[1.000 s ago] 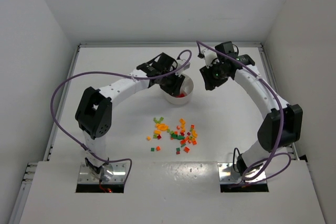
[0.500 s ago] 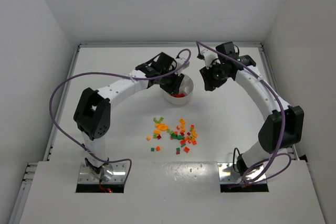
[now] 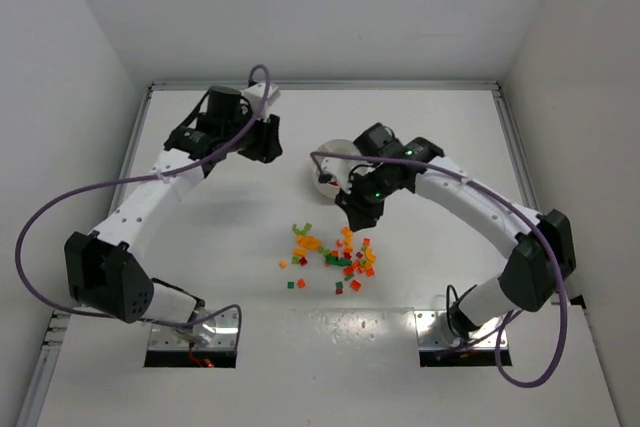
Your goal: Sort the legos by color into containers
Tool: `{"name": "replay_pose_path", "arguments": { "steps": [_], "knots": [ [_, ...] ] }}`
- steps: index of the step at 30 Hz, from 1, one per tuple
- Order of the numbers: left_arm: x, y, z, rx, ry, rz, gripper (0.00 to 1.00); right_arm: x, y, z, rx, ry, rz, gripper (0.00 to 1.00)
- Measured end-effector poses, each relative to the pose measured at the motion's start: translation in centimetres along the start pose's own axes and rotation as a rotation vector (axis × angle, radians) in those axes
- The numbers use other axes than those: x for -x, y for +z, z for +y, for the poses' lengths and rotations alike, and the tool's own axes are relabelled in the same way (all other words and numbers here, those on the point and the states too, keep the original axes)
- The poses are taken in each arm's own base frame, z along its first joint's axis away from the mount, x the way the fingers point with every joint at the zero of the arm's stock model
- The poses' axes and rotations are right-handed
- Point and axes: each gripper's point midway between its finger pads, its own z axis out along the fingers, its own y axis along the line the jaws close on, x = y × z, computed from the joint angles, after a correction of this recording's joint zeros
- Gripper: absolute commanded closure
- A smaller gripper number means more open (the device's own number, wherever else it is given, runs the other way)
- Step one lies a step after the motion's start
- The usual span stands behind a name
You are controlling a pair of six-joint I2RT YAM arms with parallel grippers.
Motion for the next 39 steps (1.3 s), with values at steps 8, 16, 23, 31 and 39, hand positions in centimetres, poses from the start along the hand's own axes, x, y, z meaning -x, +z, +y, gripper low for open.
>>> {"name": "replay_pose_path", "arguments": {
  "steps": [8, 16, 23, 31, 39],
  "knots": [
    [-5.6, -3.1, 6.4, 0.174, -0.192, 0.089, 0.45, 2.1, 7.3, 1.1, 0.006, -0.050, 0.060, 0.64],
    [-4.9, -7.8, 7.3, 0.291, -0.201, 0.026, 0.44, 1.5, 11.8, 4.1, 0.021, 0.163, 0.023, 0.62],
    [-5.9, -9.8, 8.3, 0.373, -0.196, 0.048, 0.44, 2.6, 14.8, 5.2, -0.157, 0.293, 0.032, 0.69],
    [-6.6, -10.6, 8.9, 0.408, -0.195, 0.069, 0.44, 0.1, 18.5, 3.2, -0.436, 0.371, 0.140, 0.68],
    [-6.7, -11.1, 9.0, 0.422, -0.184, 0.062, 0.44, -0.3, 19.3, 2.4, -0.491, 0.412, 0.164, 0.58]
  ]
}}
